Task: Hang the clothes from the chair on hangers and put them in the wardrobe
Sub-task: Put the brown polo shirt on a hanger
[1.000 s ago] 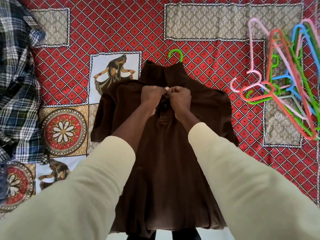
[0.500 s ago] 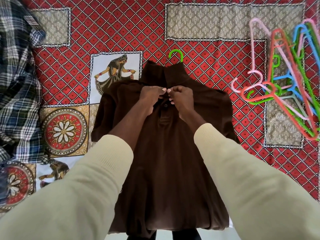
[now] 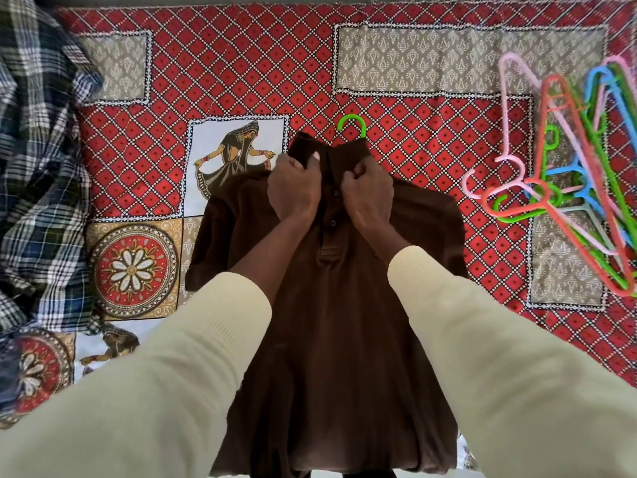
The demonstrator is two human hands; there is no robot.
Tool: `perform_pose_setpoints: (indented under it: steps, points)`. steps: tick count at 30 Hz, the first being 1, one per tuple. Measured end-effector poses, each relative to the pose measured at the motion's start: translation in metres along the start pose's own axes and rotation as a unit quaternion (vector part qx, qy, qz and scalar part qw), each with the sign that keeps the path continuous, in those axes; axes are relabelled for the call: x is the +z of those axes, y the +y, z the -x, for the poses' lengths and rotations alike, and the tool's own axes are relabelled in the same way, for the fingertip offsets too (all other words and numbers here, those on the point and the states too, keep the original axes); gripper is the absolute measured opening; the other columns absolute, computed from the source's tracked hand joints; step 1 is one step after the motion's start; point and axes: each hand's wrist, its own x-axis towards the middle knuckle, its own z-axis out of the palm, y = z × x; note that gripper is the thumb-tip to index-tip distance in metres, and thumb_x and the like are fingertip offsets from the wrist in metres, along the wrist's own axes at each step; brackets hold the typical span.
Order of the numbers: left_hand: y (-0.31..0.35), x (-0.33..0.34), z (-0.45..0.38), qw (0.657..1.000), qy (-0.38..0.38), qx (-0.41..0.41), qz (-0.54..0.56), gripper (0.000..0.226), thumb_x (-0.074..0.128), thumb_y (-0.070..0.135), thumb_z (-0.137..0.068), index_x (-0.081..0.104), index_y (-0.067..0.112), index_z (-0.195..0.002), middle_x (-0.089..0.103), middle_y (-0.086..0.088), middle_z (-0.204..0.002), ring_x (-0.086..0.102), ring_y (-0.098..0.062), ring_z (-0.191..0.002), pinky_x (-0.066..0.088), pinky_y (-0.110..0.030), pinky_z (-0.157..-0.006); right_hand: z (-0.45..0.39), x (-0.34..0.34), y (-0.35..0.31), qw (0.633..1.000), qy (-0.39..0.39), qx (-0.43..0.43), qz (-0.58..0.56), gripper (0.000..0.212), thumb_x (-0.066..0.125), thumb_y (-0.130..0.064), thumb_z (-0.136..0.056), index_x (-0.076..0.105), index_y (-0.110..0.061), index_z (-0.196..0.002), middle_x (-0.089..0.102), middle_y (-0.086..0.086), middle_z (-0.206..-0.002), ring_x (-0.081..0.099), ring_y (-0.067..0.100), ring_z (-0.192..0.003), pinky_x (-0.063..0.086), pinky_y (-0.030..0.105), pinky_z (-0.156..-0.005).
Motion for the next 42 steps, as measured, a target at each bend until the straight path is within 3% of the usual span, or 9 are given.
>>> perform_pose_setpoints:
  steps: [4, 7, 12, 16, 22, 26, 29, 36, 42]
  points:
    - [0.035, -0.003, -0.027, 0.995, -0.027, -0.032, -0.086, 0.078, 0.064, 0.066, -0.078, 0.048, 0.008, -0.127, 0.064, -0.006, -0.119, 0.061, -0.027, -0.11, 0.047, -0.036, -0.085, -0.025, 0.003, -0.018, 0.986, -0.057, -0.103, 0.12, 0.029, 0.045, -0.021, -0.096, 0.052, -0.016, -0.124, 0.063, 0.007, -0.098, 0.059, 0.025, -0.083, 0.042, 0.032, -0.069]
    - [0.044, -0.003, -0.045, 0.986, -0.074, -0.041, -0.147, 0.07, 0.066, 0.052, -0.082, 0.045, 0.006, -0.131, 0.06, -0.01, -0.129, 0.057, -0.029, -0.119, 0.047, -0.036, -0.091, -0.038, 0.007, -0.023, 0.965, -0.122, -0.123, 0.198, 0.022, 0.043, -0.022, -0.098, 0.057, -0.015, -0.115, 0.065, 0.013, -0.103, 0.063, 0.033, -0.092, 0.039, 0.032, -0.068]
    - [0.042, -0.011, -0.061, 0.989, -0.108, -0.088, -0.043, 0.027, 0.062, 0.027, -0.077, 0.062, 0.009, -0.097, 0.07, -0.007, -0.102, 0.067, -0.026, -0.087, 0.06, -0.037, -0.074, -0.039, 0.002, -0.029, 0.994, -0.026, -0.044, 0.098, 0.031, 0.052, -0.037, -0.094, 0.067, -0.01, -0.09, 0.069, 0.008, -0.092, 0.063, 0.028, -0.087, 0.036, 0.029, -0.068]
    - [0.032, -0.025, -0.073, 0.98, -0.142, -0.137, 0.033, 0.028, 0.058, 0.007, -0.082, 0.064, 0.002, -0.109, 0.067, -0.008, -0.095, 0.063, -0.019, -0.075, 0.057, -0.03, -0.059, -0.034, -0.018, -0.025, 0.997, 0.013, 0.065, -0.035, 0.01, 0.056, -0.014, -0.084, 0.058, -0.009, -0.092, 0.054, -0.004, -0.077, 0.055, 0.021, -0.08, 0.035, 0.029, -0.067]
    - [0.022, -0.048, -0.085, 0.969, -0.191, -0.144, 0.062, 0.03, 0.057, 0.0, -0.09, 0.062, -0.004, -0.12, 0.068, -0.016, -0.113, 0.067, -0.021, -0.081, 0.055, -0.029, -0.08, -0.047, -0.047, 0.0, 0.969, -0.026, 0.216, -0.118, 0.011, 0.05, -0.012, -0.082, 0.059, -0.009, -0.087, 0.061, 0.007, -0.086, 0.063, 0.028, -0.082, 0.052, 0.037, -0.065]
    - [0.028, -0.043, -0.076, 0.967, -0.211, -0.135, 0.048, 0.023, 0.051, 0.006, -0.095, 0.057, 0.002, -0.116, 0.062, -0.012, -0.108, 0.065, -0.021, -0.083, 0.058, -0.029, -0.054, -0.057, -0.048, -0.006, 0.969, -0.054, 0.221, -0.094, 0.021, 0.049, -0.019, -0.088, 0.065, -0.005, -0.088, 0.063, 0.007, -0.087, 0.06, 0.026, -0.081, 0.045, 0.038, -0.065]
    - [0.03, -0.035, -0.069, 0.96, -0.233, -0.152, 0.001, 0.014, 0.061, 0.018, -0.092, 0.055, 0.005, -0.092, 0.06, -0.012, -0.09, 0.06, -0.021, -0.066, 0.054, -0.031, -0.054, -0.063, -0.045, -0.009, 0.971, -0.049, 0.218, -0.081, 0.032, 0.063, -0.036, -0.078, 0.068, -0.009, -0.094, 0.07, 0.006, -0.095, 0.067, 0.027, -0.088, 0.057, 0.042, -0.079]
    - [0.03, -0.024, -0.069, 0.973, -0.2, -0.115, 0.032, 0.026, 0.058, 0.008, -0.091, 0.062, 0.004, -0.117, 0.065, -0.01, -0.115, 0.066, -0.02, -0.083, 0.061, -0.033, -0.06, -0.068, -0.037, -0.017, 0.985, -0.077, 0.129, 0.087, 0.094, 0.061, -0.081, -0.066, 0.055, -0.008, -0.124, 0.063, 0.011, -0.121, 0.059, 0.032, -0.114, 0.049, 0.038, -0.092]
    - [0.032, -0.022, -0.051, 0.962, -0.26, -0.072, 0.041, 0.013, 0.063, 0.004, -0.09, 0.064, 0.013, -0.098, 0.065, -0.006, -0.089, 0.065, -0.017, -0.069, 0.058, -0.028, -0.05, -0.061, -0.023, -0.024, 0.976, -0.099, 0.108, 0.159, 0.066, 0.066, -0.044, -0.083, 0.046, -0.005, -0.131, 0.059, 0.013, -0.128, 0.057, 0.034, -0.12, 0.047, 0.039, -0.095]
